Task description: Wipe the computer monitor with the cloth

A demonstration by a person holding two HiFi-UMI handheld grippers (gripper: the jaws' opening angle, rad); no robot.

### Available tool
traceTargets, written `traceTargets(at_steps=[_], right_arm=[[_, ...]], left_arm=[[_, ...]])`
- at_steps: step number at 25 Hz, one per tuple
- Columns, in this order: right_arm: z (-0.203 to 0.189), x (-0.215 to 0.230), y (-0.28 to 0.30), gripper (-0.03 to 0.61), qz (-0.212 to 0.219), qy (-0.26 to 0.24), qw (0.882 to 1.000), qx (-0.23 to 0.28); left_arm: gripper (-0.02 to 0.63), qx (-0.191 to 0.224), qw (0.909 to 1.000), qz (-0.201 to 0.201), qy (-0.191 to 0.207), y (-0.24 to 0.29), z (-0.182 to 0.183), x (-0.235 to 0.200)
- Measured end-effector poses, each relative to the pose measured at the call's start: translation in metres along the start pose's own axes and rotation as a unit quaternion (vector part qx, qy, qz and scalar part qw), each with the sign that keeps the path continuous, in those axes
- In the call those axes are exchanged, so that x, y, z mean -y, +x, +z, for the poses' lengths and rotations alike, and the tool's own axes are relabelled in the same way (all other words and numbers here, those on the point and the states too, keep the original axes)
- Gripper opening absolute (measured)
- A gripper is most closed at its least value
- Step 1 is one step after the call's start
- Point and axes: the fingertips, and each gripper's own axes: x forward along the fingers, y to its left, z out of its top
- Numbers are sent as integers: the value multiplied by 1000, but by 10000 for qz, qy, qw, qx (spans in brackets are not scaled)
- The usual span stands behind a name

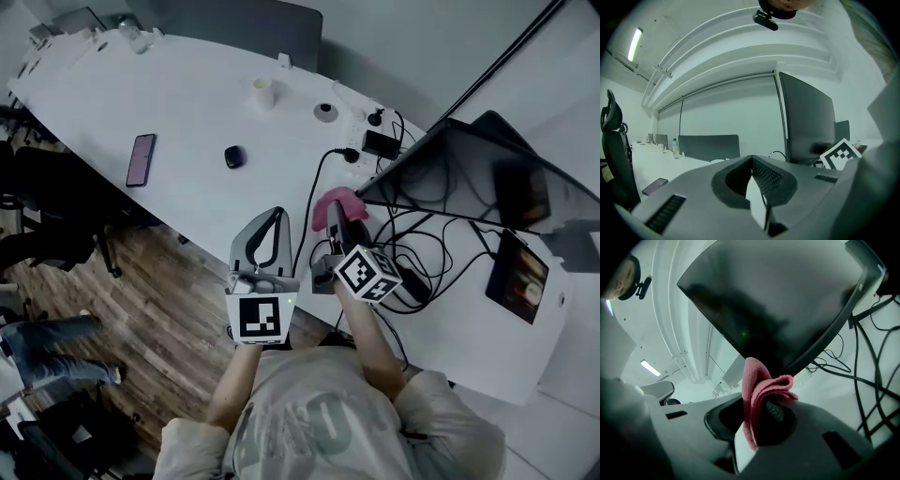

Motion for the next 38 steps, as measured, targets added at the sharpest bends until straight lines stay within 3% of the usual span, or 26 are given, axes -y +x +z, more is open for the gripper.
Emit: traceTargets(at_steps=[9, 17, 31, 38], right_arm=[[15, -10, -5, 54, -81, -139, 9995, 279], [70, -63, -22, 54, 267, -596, 9935, 930], [208, -204, -73, 54, 978, -1151, 9657, 2114], [243, -239, -82, 54, 1158, -1168, 9571, 2385]], left_arm=[[15, -82, 9999, -31, -80, 4, 6, 2], [15, -183, 9998, 96, -4, 4, 25, 0], [15, 523, 9978, 408, 5, -23, 118, -12], [15, 868, 9953, 424, 59, -34, 157, -17]])
